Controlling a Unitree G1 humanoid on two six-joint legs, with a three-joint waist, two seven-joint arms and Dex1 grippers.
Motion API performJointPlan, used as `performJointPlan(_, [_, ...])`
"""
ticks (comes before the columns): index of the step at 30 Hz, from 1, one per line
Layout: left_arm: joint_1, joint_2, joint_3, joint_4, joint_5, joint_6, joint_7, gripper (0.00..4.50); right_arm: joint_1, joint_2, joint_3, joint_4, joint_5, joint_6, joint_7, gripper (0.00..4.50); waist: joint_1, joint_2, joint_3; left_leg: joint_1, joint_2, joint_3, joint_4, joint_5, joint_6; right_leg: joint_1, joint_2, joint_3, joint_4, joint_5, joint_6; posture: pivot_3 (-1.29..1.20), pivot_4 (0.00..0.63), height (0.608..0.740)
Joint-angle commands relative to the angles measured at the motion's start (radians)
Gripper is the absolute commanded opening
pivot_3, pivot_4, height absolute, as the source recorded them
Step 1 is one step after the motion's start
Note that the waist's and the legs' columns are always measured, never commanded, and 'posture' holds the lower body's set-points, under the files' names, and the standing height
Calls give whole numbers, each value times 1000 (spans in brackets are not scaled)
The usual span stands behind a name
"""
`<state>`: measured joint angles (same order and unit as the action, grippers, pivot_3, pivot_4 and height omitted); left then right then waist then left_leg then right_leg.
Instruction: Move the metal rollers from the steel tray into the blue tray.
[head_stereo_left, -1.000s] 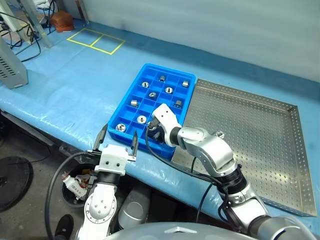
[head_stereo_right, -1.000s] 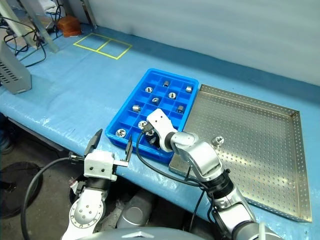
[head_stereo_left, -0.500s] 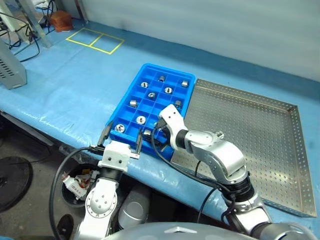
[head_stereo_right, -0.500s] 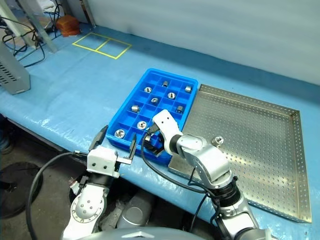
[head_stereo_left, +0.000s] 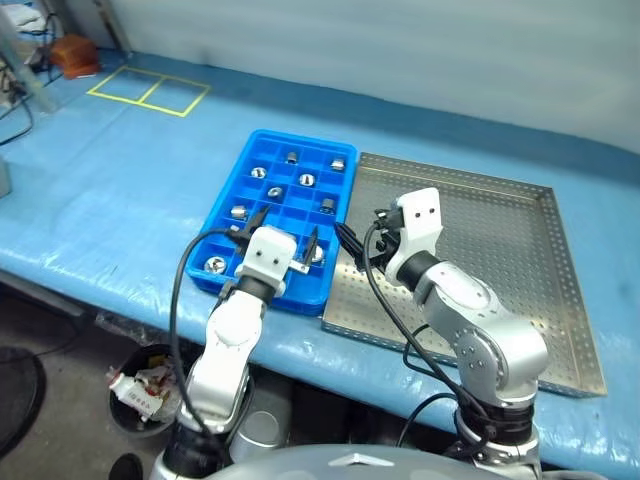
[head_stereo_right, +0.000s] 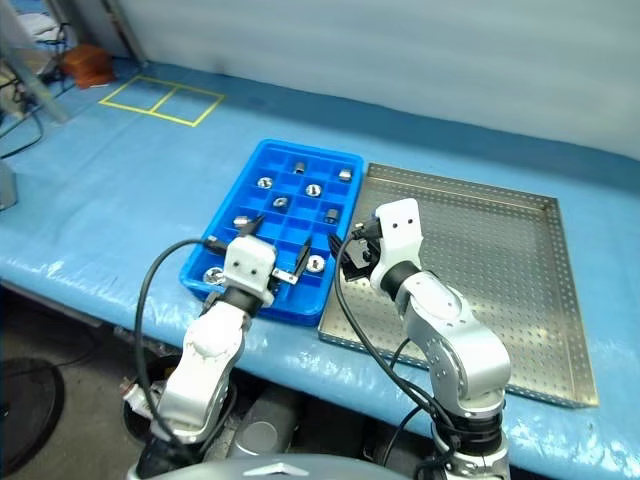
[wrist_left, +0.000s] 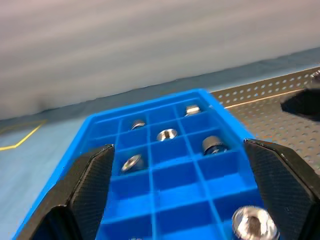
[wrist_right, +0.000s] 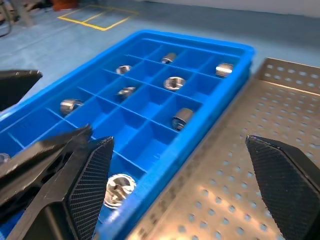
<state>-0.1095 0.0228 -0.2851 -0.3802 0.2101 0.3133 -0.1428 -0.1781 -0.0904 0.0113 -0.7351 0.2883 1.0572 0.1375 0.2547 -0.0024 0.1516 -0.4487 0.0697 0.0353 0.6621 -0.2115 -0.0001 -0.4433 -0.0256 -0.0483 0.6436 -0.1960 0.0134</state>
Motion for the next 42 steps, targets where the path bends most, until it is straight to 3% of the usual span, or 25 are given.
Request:
performJointPlan(1, [-100,-39,-19,61,-19,52,-18,4500,44,1,-21,-103,-5,5,-43,4469,-54,0,0,0,-1,0,0,0,0,0,0,1,0,1,2,94,150,740])
performJointPlan(8, [-267,-52,10,181,-106,240,-117,4500,153,8,-60,-211,-17,2,-106,4469,-206,-1,0,2,-3,-2,0,1,2,2,0,6,1,2,5,8,150,740])
performJointPlan(11, [-321,-28,19,233,-152,288,-184,4500,206,3,-66,-237,-26,-19,-120,4469,-242,-1,0,3,-3,-2,0,2,3,2,1,7,2,2,5,-14,150,740])
performJointPlan(18, [-410,18,18,304,-197,512,-245,4500,296,-7,-33,-249,-55,-60,-140,4469,-275,-1,0,6,-5,-3,0,3,4,2,1,10,5,1,3,-37,150,740])
performJointPlan(27, [-491,61,-89,410,-169,454,-315,4500,311,19,-26,-226,-54,-94,-157,4469,-275,-1,0,6,-8,-2,1,3,5,2,0,13,5,1,3,-38,150,740])
performJointPlan(42, [-585,-26,-139,598,-114,496,-225,4500,279,39,-73,-183,-44,-114,-164,4469,-271,-1,0,6,-8,-1,1,3,5,2,0,15,5,2,4,-18,150,740])
